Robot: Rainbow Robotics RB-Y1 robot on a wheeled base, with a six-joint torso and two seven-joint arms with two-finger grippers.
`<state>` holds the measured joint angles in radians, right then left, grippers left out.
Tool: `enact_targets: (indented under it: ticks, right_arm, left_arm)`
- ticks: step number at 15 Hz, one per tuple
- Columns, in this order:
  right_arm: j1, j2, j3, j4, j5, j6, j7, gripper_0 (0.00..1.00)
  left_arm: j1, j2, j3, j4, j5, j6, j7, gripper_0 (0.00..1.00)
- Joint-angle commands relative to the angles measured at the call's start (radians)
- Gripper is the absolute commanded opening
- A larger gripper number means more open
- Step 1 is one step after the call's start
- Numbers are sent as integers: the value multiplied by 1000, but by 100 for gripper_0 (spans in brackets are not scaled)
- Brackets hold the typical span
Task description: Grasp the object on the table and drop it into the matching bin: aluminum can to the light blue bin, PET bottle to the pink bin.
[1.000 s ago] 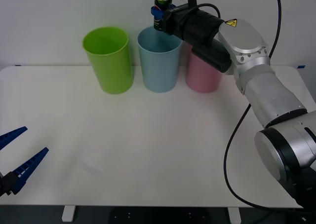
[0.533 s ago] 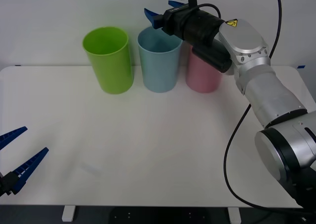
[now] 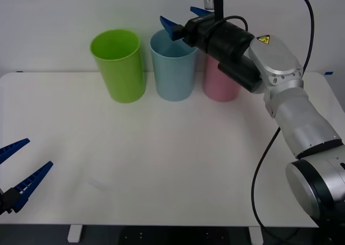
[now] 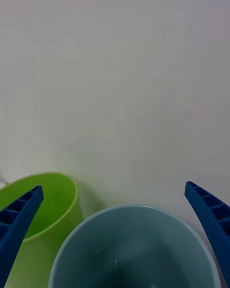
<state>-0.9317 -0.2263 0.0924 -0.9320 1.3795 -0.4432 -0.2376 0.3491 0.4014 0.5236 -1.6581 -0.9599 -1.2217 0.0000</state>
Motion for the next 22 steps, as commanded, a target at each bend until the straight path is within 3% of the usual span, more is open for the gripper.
enact_targets:
  ticks: [1, 9, 17, 22]
  right_arm:
    - [79, -19, 13, -105, 0, 0, -5, 100]
    - [364, -110, 32, -450, -5, -3, -15, 100]
    - [705, -240, 30, -789, -82, -31, 31, 100]
    - [867, -292, -23, -895, -134, -103, 89, 100]
  left_arm:
    - [0, 0, 0, 0, 0, 0, 0, 100]
    - [0, 0, 0, 0, 0, 0, 0, 100]
    - [0, 0, 0, 0, 0, 0, 0, 100]
    - [0, 0, 0, 0, 0, 0, 0, 100]
